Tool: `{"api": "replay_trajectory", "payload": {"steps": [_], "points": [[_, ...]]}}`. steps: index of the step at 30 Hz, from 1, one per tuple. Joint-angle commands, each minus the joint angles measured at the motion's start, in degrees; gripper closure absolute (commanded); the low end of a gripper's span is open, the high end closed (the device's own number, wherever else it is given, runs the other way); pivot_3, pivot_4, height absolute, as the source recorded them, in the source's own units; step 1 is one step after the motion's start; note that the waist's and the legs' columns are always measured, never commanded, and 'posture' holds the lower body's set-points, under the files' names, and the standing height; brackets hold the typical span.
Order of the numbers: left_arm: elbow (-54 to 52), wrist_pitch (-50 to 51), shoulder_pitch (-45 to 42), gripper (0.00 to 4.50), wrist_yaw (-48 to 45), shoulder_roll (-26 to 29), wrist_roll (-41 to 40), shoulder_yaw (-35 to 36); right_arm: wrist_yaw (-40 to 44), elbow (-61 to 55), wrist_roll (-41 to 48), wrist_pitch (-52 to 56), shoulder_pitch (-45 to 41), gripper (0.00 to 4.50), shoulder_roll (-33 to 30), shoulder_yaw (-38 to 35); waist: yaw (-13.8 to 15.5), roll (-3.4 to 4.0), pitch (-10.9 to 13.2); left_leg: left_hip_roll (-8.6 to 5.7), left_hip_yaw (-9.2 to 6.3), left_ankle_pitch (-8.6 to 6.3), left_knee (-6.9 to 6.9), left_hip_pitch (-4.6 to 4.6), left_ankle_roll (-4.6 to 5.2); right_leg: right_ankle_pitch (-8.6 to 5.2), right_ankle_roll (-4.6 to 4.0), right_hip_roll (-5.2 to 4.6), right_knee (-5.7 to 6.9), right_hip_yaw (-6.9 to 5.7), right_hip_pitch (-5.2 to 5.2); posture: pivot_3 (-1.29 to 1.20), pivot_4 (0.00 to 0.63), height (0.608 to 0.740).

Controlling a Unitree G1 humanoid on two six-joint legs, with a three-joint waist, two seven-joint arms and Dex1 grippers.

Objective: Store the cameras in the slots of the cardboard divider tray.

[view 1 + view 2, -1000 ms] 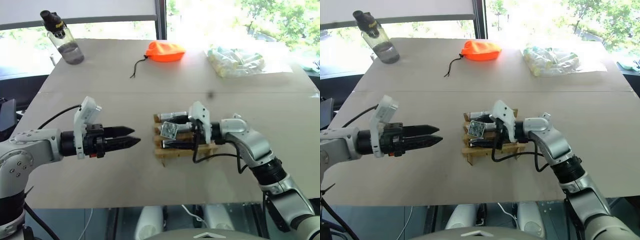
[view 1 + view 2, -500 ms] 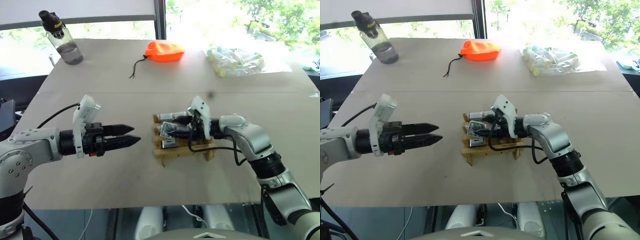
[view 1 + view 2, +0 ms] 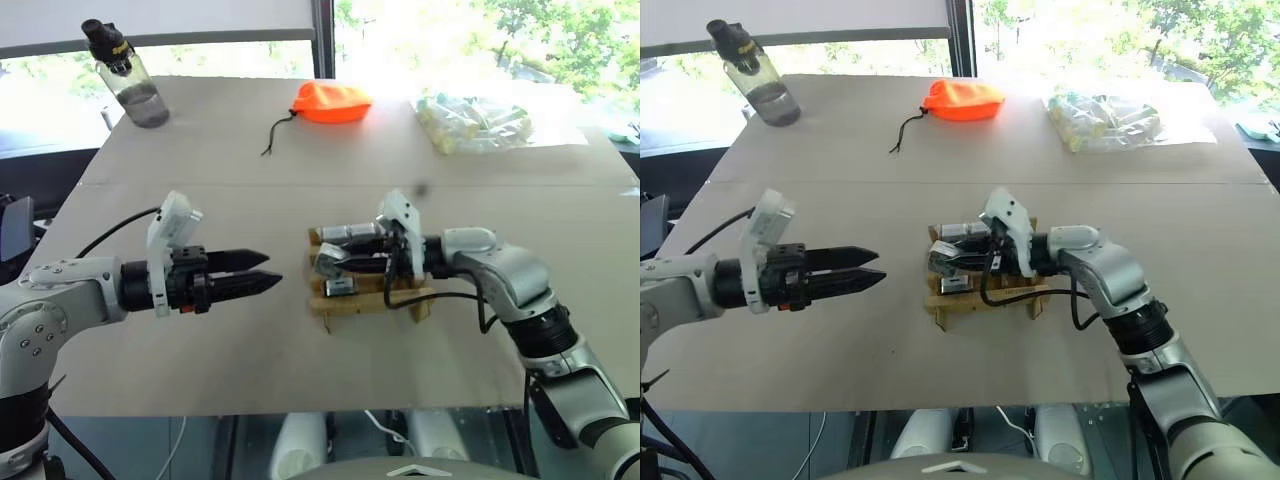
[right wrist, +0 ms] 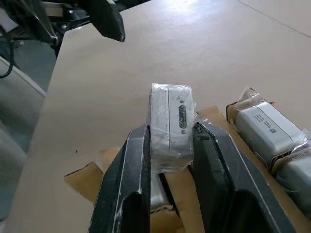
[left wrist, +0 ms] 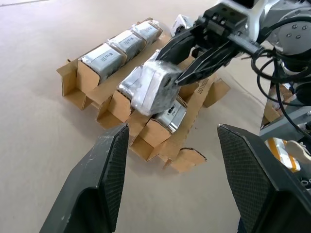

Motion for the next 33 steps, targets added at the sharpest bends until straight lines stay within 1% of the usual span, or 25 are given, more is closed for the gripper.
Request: {"api": "replay_trajectory", "payload": {"steps": [1, 5, 7, 11, 13, 15, 17, 21, 27, 33], "points": [[-1.32, -1.75, -0.07, 1.53, -1.79, 2.08, -0.34, 0.68, 3.84, -3.65, 1.64, -2.42, -1.73, 3.79, -3.24, -3.19, -0.02, 0.0, 0.0, 0.0, 0.0, 0.0, 0.0, 0.0, 0.0, 0.0, 0.0, 0.0, 0.0, -0.01, 0.0, 0.0, 0.15, 0.726], [-1.79, -4.26, 0.02, 1.53, -5.16, 4.69, 0.89, 0.43, 9.05, -3.67, -3.02, -9.17, -1.58, 3.79, -9.35, -0.83, -0.02, 0.03, 0.02, 0.0, 0.0, 0.0, -0.04, 0.03, 0.0, -0.01, 0.0, 0.03, 0.0, -0.04, 0.0, 0.0, 0.15, 0.726], [-1.98, -7.42, 0.2, 1.53, -7.28, 6.86, 3.65, -0.18, 10.26, -3.21, -5.87, -12.03, -1.35, 3.79, -11.51, 0.85, -0.03, 0.02, 0.02, 0.0, 0.01, 0.0, -0.05, 0.03, 0.0, -0.01, 0.0, 0.04, -0.01, -0.05, -0.01, 0.0, 0.15, 0.726], [-2.8, -16.67, 1.74, 1.53, -11.74, 10.15, 11.21, -1.34, 11.33, -3.69, -7.55, -14.06, -0.72, 3.79, -12.09, 2.18, -0.2, 0.05, 0.04, 0.01, 0.09, 0.0, -0.07, 0.04, 0.0, -0.01, 0.0, 0.08, -0.01, -0.02, -0.04, 0.0, 0.15, 0.726], [-3.04, -20.26, 1.26, 1.53, -13.51, 10.48, 12.64, -1.07, 11.68, -4.39, -8.43, -14.67, -0.47, 3.79, -12.11, 3.08, -0.1, 0.09, 0.07, 0.02, 0.1, 0.0, -0.08, 0.04, 0.0, -0.01, 0.0, 0.09, -0.01, -0.03, -0.05, 0.0, 0.15, 0.726], [-3.36, -23.68, -0.46, 1.53, -15.49, 9.65, 12.31, -0.45, 11.83, -4.74, -9.75, -15.9, -0.27, 3.79, -12.09, 4.04, -0.02, 0.09, 0.07, 0.02, 0.09, 0.0, -0.07, 0.02, 0.0, -0.01, 0.0, 0.08, -0.02, -0.05, -0.05, 0.0, 0.15, 0.726], [-3.73, -24.64, -1.69, 1.53, -17.34, 9.21, 10.33, 0.34, 12.56, -5.17, -10.54, -17.03, 0.0, 3.79, -12.43, 4.79, 0.04, 0.08, 0.06, 0.02, 0.08, 0.0, -0.06, 0.01, 0.0, -0.01, 0.0, 0.07, -0.04, -0.06, -0.04, 0.0, 0.15, 0.726], [-4.89, -26.73, -0.11, 1.53, -21.31, 9.21, 9.1, 2.06, 14.07, -5.54, -13.06, -20.08, 0.33, 3.79, -14.06, 5.88, -0.01, 0.08, 0.07, 0.01, 0.1, 0.0, -0.06, 0.02, 0.0, -0.01, 0.01, 0.07, -0.04, -0.04, -0.04, 0.0, 0.15, 0.726], [-5.2, -27.74, 0.76, 1.53, -22.52, 8.47, 7.84, 2.8, 14.58, -4.71, -13.69, -21.48, -0.1, 3.79, -15.24, 4.62, 0.02, 0.08, 0.06, 0.03, 0.08, 0.0, -0.04, 0.04, 0.0, -0.02, 0.02, 0.09, -0.01, -0.06, -0.03, 0.0, 0.15, 0.726], [-4.97, -27.74, 1.54, 1.53, -23.31, 9.3, 8.17, 2.54, 15.62, -4.58, -14.33, -22.54, 0.49, 3.79, -16.52, 5.07, 0.09, 0.08, 0.06, 0.02, 0.09, 0.0, 0.0, 0.04, 0.0, -0.02, 0.03, 0.09, -0.02, -0.05, -0.01, 0.0, 0.15, 0.726]]}}
